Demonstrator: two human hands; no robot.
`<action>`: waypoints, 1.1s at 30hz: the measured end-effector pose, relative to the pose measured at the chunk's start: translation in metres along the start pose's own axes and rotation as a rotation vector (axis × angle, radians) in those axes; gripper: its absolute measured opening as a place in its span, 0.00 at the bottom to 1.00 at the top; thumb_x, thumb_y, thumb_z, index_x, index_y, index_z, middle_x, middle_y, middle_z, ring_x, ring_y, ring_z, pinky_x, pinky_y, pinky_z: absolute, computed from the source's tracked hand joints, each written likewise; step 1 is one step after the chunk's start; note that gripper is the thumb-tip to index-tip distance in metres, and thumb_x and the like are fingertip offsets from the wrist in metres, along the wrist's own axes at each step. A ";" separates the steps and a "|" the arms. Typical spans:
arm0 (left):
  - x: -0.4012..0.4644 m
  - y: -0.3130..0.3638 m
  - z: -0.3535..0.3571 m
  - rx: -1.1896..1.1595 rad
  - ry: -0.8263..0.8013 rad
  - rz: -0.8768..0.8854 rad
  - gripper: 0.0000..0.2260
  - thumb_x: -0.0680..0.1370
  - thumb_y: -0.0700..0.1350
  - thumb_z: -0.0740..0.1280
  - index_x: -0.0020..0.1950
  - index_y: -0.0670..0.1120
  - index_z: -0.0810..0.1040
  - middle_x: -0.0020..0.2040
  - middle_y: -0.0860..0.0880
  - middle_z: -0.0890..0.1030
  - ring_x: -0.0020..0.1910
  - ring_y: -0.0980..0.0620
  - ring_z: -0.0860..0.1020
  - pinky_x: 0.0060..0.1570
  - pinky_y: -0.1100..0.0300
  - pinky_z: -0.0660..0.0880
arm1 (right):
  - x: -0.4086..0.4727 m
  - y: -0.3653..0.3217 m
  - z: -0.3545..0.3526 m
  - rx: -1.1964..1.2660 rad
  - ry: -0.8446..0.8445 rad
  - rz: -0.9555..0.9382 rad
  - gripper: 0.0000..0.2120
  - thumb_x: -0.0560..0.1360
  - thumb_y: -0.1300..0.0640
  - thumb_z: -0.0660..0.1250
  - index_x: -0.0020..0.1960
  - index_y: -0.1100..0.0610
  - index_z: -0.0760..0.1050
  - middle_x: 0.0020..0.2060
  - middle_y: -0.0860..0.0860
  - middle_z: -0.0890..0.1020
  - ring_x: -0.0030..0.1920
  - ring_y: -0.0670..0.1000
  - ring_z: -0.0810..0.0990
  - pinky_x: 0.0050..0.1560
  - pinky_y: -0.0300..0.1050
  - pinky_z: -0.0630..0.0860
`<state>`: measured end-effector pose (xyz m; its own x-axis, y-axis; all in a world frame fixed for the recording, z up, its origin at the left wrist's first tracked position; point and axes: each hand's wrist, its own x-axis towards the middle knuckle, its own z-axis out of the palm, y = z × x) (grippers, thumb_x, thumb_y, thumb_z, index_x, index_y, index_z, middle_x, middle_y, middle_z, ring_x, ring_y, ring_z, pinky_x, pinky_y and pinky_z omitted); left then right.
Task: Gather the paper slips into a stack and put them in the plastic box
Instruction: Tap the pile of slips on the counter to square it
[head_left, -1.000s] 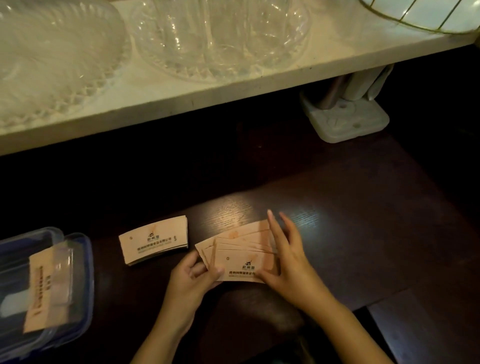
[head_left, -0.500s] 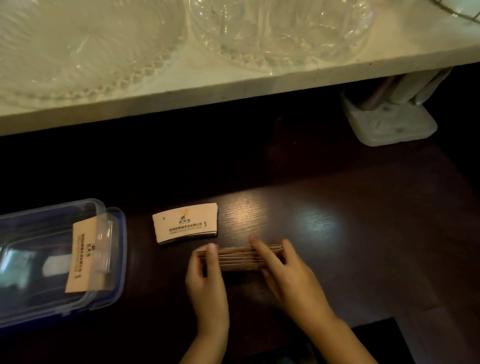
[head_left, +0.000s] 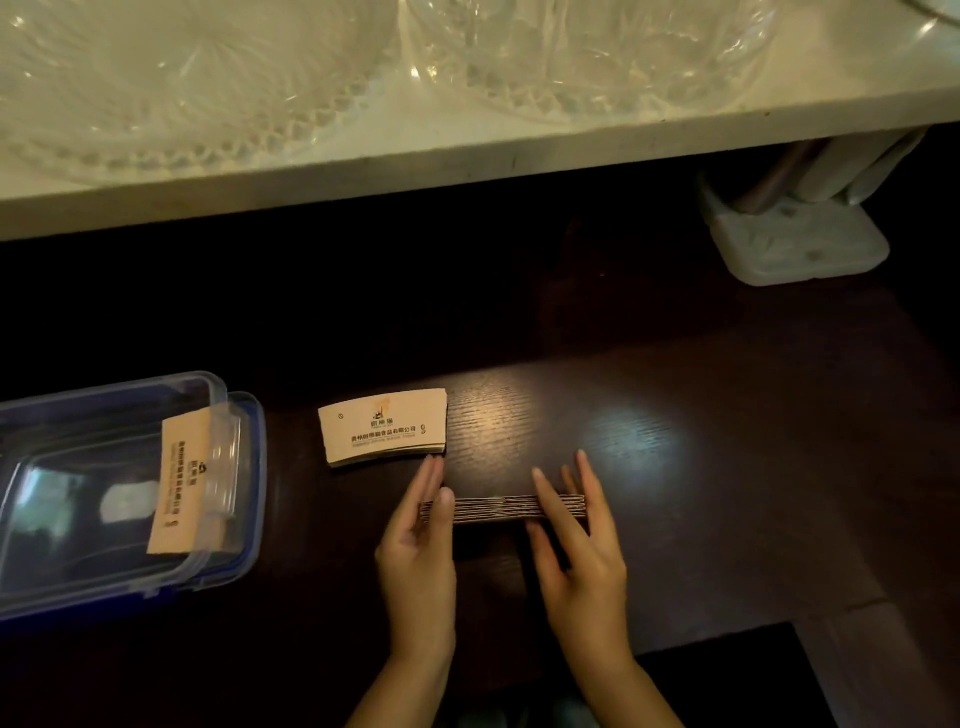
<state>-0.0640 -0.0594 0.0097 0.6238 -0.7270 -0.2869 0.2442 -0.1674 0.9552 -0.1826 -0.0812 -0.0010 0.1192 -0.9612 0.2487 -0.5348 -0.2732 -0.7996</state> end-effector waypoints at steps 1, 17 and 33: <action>0.000 -0.003 -0.001 -0.010 0.009 -0.015 0.17 0.68 0.53 0.68 0.56 0.60 0.75 0.57 0.56 0.80 0.56 0.65 0.77 0.49 0.76 0.71 | -0.001 0.002 0.002 0.001 0.008 0.033 0.28 0.69 0.66 0.69 0.65 0.47 0.68 0.69 0.56 0.65 0.68 0.50 0.66 0.67 0.42 0.64; 0.004 -0.008 -0.034 0.467 -0.119 0.142 0.25 0.72 0.35 0.68 0.62 0.57 0.69 0.61 0.48 0.78 0.61 0.54 0.75 0.63 0.56 0.71 | 0.006 -0.002 0.010 -0.003 0.018 0.139 0.28 0.64 0.67 0.75 0.63 0.57 0.73 0.54 0.50 0.80 0.55 0.46 0.78 0.57 0.23 0.67; 0.103 0.039 -0.078 0.571 0.099 -0.068 0.20 0.72 0.43 0.69 0.63 0.45 0.71 0.56 0.45 0.77 0.47 0.53 0.76 0.45 0.61 0.72 | 0.112 -0.040 0.082 0.030 -0.421 0.576 0.28 0.67 0.53 0.74 0.62 0.57 0.66 0.55 0.55 0.79 0.51 0.54 0.79 0.47 0.45 0.78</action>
<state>0.0683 -0.0890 0.0120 0.6937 -0.6410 -0.3285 -0.1355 -0.5641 0.8145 -0.0795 -0.1815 0.0139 0.1411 -0.8841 -0.4454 -0.5872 0.2875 -0.7567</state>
